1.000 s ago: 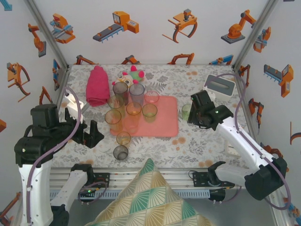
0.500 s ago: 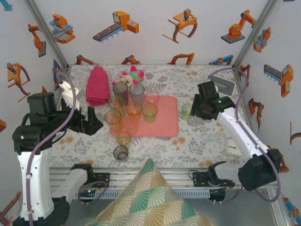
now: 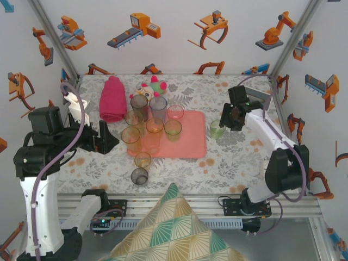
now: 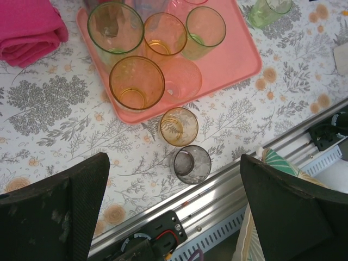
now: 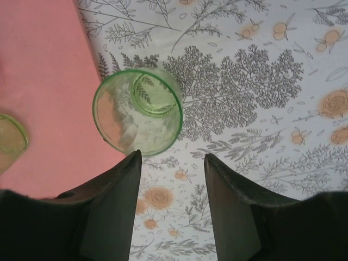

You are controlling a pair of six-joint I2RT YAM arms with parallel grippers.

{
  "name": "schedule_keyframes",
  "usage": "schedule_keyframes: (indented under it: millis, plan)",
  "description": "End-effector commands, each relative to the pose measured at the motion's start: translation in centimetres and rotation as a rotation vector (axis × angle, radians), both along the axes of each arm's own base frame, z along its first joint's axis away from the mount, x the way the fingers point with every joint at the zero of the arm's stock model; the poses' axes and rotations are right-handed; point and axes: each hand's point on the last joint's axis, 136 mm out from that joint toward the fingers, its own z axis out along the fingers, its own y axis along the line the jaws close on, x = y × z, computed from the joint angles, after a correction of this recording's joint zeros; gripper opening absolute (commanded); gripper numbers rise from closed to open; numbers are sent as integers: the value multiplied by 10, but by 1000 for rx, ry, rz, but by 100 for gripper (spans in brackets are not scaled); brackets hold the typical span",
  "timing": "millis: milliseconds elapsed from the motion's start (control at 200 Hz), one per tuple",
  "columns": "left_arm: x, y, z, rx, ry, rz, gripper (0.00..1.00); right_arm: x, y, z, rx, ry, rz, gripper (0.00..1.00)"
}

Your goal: Place the glasses into the tray

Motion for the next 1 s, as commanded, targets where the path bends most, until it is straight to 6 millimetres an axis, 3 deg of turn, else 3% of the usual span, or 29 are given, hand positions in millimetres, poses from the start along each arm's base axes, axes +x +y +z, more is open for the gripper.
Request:
schedule_keyframes:
  millis: [0, 280, 561, 996]
  plan:
    - [-3, 0, 0, -13, -8, 1, 97, 19, 3, 7, 5, -34, 21, 48]
    - [-4, 0, 4, -24, -12, 5, 97, 26, -10, -9, -59, 7, 19, 47]
    - [-3, 0, 3, -32, -8, 7, 97, 31, -4, -32, -21, 48, 34, 44]
    - [-5, 0, 5, -36, -15, 9, 97, 35, -6, -45, -43, 65, 50, 28]
